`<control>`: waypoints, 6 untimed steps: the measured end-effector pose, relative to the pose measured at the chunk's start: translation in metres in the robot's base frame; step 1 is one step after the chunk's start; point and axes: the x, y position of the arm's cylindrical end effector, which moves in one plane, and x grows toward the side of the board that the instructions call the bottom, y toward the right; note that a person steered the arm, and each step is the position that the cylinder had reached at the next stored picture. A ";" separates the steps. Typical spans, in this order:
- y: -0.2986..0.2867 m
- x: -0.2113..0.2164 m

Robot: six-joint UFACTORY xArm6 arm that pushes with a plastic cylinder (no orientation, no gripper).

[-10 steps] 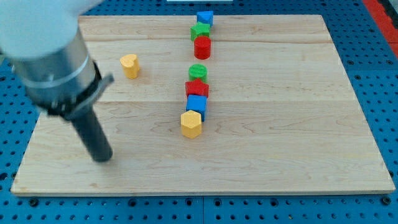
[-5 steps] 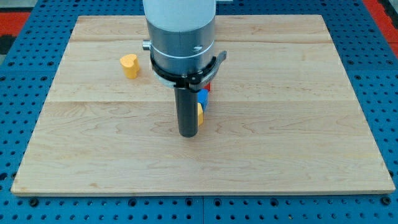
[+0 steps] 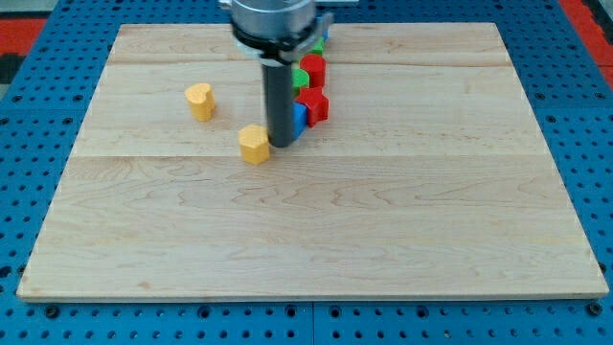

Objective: Move the yellow hexagon below the yellow heart

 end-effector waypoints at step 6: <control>-0.071 0.002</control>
